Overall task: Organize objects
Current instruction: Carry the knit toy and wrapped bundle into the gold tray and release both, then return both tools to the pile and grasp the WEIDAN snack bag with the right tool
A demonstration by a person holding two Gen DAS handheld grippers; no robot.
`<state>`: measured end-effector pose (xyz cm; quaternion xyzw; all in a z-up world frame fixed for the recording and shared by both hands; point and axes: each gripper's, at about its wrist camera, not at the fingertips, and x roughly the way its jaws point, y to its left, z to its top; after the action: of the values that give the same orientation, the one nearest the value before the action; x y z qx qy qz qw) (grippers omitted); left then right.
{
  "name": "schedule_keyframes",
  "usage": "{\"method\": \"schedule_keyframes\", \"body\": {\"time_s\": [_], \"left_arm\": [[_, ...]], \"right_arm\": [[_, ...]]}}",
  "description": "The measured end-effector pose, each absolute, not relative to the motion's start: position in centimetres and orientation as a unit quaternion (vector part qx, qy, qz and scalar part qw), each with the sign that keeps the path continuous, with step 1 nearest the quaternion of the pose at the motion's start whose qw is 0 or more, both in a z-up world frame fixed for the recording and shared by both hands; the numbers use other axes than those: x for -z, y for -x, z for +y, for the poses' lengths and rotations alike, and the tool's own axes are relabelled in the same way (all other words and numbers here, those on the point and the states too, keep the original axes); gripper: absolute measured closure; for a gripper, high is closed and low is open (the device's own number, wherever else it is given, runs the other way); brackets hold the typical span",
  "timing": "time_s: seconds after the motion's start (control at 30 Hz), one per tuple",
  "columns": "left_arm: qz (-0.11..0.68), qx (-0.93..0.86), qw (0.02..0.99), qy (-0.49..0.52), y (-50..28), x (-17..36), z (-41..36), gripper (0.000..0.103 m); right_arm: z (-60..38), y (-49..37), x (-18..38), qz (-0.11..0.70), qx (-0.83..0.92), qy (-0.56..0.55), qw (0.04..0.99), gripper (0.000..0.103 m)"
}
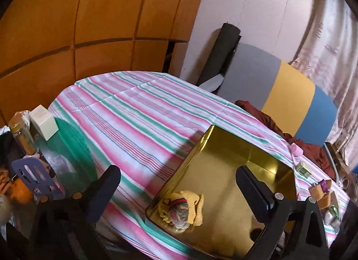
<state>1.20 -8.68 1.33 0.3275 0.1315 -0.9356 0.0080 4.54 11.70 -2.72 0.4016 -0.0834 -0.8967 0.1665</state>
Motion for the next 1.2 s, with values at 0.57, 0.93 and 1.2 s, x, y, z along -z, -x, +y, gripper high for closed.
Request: {"method": "schedule_keyframes", "body": {"time_s": [0.57, 0.93, 1.2], "left_arm": [[0.177, 0.92, -0.005, -0.35, -1.3, -0.6, -8.8, 0.0], [0.156, 0.915, -0.083, -0.363, -2.2, -0.2, -4.6, 0.0], [0.105, 0.916, -0.146, -0.36, -3.8, -0.6, 0.4, 0.0]], "right_arm": [[12.6, -4.2, 2.8, -0.15, 0.891, -0.398, 0.159, 0.058], [19.5, -7.9, -2.0, -0.123, 0.945, -0.298, 0.06, 0.058], [26.0, -9.4, -0.3, -0.145, 0.937, -0.318, -0.017, 0.058]]}}
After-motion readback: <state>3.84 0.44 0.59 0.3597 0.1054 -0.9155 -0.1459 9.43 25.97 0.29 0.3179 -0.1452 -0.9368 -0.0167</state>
